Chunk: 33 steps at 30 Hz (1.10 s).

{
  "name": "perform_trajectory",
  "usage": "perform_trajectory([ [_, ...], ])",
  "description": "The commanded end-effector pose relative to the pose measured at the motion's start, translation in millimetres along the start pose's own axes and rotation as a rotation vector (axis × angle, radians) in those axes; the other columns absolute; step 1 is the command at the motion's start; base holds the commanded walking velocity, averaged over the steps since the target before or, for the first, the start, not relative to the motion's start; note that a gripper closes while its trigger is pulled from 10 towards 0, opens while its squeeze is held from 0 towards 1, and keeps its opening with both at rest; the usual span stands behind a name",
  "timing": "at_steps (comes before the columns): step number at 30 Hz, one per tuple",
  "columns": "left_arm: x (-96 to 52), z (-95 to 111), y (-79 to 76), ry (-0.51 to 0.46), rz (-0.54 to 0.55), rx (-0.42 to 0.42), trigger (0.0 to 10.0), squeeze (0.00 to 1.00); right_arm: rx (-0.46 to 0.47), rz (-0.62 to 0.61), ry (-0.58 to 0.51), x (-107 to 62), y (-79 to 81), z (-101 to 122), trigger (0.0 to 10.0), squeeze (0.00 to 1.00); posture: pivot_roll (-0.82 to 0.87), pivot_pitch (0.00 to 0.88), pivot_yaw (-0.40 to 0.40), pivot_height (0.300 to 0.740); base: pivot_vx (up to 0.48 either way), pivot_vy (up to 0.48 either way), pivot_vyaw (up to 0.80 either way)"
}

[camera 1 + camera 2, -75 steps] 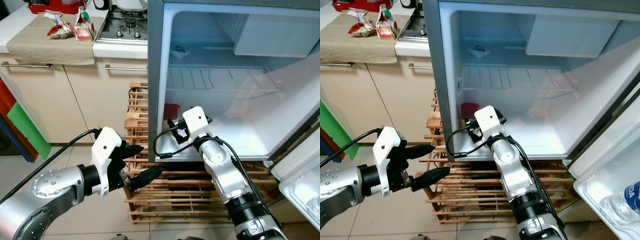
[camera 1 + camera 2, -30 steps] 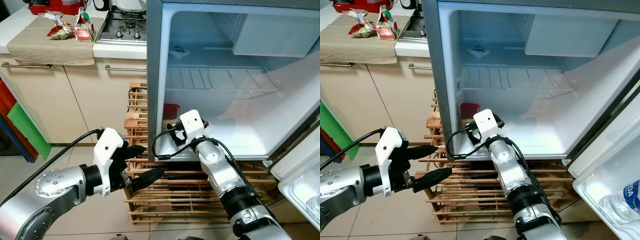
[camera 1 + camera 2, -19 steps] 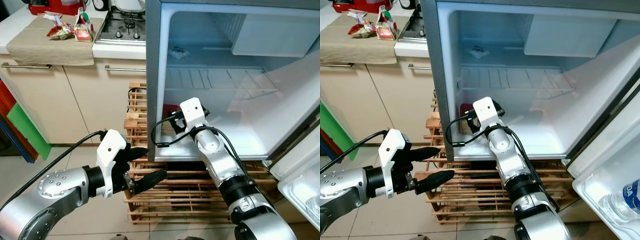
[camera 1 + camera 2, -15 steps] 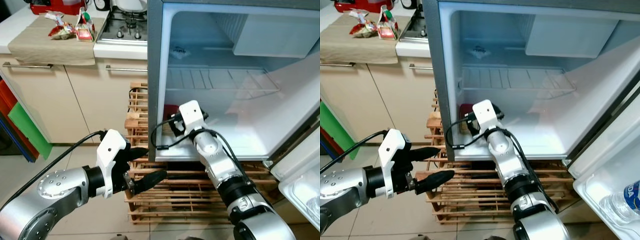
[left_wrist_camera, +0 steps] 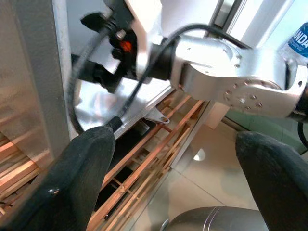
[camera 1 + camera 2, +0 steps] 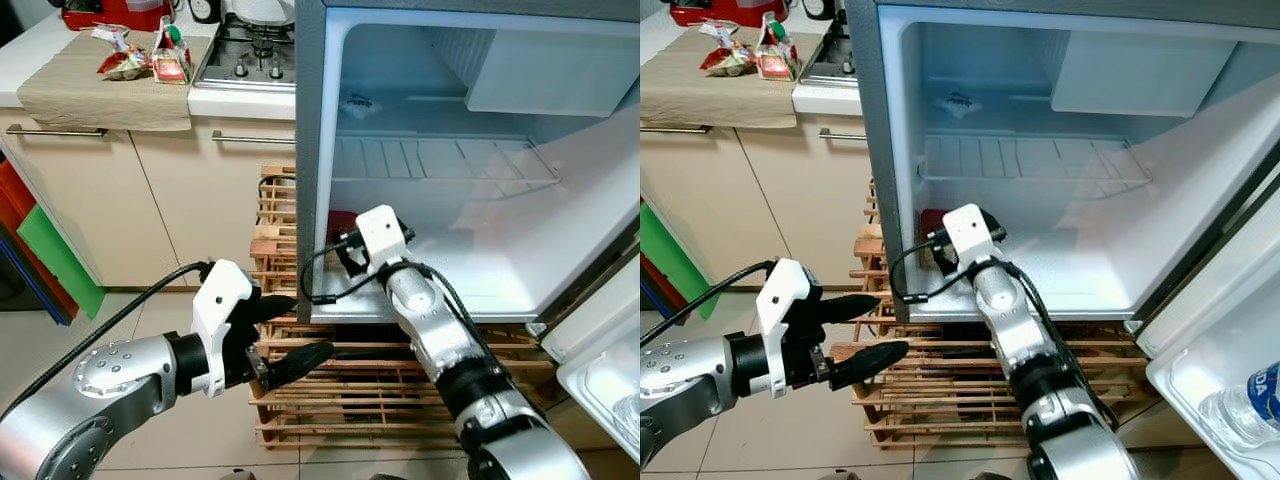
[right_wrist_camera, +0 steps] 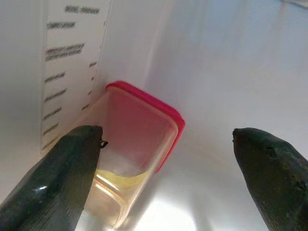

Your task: Restocking fridge

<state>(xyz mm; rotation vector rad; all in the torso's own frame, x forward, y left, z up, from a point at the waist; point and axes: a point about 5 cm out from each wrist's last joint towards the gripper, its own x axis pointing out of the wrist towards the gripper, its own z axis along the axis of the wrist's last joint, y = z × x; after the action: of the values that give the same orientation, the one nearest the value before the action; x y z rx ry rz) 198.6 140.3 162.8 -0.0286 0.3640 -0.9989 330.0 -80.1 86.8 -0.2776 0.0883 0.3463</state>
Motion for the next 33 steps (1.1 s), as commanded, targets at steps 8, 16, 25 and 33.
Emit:
perform_trajectory([
  [8,-0.9,0,-3.0,0.005,-0.009,0.007,10.0,0.00,-0.010,0.045,0.122,-20.0,11.2,-35,10.0,0.05,0.12,0.000,-0.030,0.740,0.000,0.000,0.00],
  [16,0.5,0,-2.9,0.005,-0.012,0.005,10.0,0.00,-0.019,0.048,0.138,-27.5,10.9,-40,10.0,0.05,0.12,0.004,-0.029,0.740,0.000,0.000,0.00],
  [25,1.4,0,-2.1,0.001,-0.011,0.005,10.0,0.00,-0.039,0.024,0.141,-28.4,1.2,-40,10.0,0.05,0.11,0.001,-0.030,0.740,0.000,0.000,0.00],
  [33,1.9,1,-2.4,-0.001,-0.014,0.006,10.0,0.00,-0.050,0.011,0.142,-20.5,0.0,-37,10.0,0.05,0.11,0.003,-0.027,0.740,0.000,0.000,0.00],
])
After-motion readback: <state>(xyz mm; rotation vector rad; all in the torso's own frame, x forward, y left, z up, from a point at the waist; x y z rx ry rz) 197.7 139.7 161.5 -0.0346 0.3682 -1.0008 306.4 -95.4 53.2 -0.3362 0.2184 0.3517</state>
